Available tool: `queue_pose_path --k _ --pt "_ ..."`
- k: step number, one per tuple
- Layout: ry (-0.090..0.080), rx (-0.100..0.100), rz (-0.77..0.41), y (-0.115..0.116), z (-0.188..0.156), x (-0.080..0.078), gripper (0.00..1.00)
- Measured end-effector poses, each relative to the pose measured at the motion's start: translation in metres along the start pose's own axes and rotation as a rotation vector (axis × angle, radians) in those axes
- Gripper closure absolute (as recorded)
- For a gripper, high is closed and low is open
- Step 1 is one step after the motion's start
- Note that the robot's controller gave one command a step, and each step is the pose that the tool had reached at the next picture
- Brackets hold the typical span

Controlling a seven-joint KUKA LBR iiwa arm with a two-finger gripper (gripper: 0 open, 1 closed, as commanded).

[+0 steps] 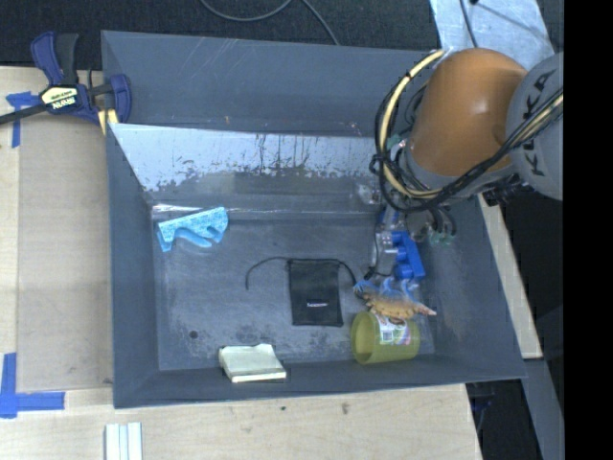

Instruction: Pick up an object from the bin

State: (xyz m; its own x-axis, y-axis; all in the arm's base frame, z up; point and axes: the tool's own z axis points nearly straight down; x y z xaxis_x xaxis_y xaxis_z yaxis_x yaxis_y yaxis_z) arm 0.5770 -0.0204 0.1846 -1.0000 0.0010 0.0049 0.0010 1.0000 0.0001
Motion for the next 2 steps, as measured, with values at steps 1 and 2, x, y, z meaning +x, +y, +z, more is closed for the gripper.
queue_pose_path --k 1,2 --pt "-0.009 0.0 0.0 0.0 -0.005 -0.002 0.0" --pt "-0.015 0.0 0.17 0.014 0.034 -0.008 0.0"
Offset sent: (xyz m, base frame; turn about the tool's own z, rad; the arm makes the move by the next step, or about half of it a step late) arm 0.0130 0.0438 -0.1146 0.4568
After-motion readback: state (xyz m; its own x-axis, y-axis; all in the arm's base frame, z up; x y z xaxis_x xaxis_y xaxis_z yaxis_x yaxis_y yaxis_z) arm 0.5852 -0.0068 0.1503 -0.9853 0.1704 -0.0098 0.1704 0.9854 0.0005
